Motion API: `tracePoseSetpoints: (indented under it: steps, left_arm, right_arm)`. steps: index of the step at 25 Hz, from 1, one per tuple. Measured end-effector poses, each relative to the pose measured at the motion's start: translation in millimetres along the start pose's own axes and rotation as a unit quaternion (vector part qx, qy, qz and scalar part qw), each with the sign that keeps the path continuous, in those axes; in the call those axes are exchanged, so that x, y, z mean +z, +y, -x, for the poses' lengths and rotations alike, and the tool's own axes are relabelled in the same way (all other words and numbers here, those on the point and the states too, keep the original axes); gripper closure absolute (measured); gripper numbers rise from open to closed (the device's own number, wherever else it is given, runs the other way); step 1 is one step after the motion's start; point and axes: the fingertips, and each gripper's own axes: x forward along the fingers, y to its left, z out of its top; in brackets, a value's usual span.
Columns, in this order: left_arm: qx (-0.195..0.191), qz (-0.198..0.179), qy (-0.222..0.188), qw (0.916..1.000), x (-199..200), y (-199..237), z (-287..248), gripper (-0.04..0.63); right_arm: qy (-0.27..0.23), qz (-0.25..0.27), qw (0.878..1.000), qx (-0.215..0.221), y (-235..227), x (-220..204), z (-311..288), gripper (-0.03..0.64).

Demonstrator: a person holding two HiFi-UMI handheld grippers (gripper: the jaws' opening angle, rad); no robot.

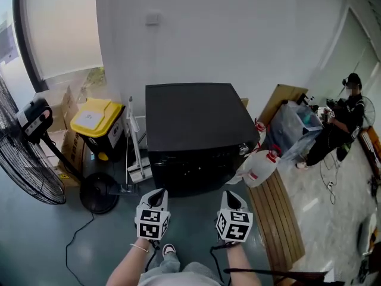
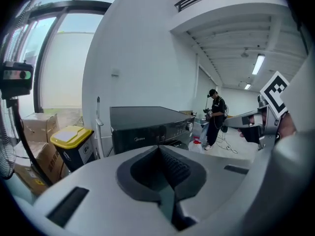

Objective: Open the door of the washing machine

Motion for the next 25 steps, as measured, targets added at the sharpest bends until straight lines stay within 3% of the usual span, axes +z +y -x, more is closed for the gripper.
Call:
tracePoseSetpoints:
  steps: [16, 25]
  left_arm:
    - [-0.008, 0.041, 0.054, 0.9976, -47, 13, -61, 0.591]
    - [0.0, 0.044, 0.076, 0.9961, -88, 30, -97, 0.591]
  right_arm:
    - [0.059, 0.0, 0.998, -0.011, -16, -44, -55, 0.612]
    - [0.082, -0.002, 0.997, -0.011, -23, -80, -88, 0.612]
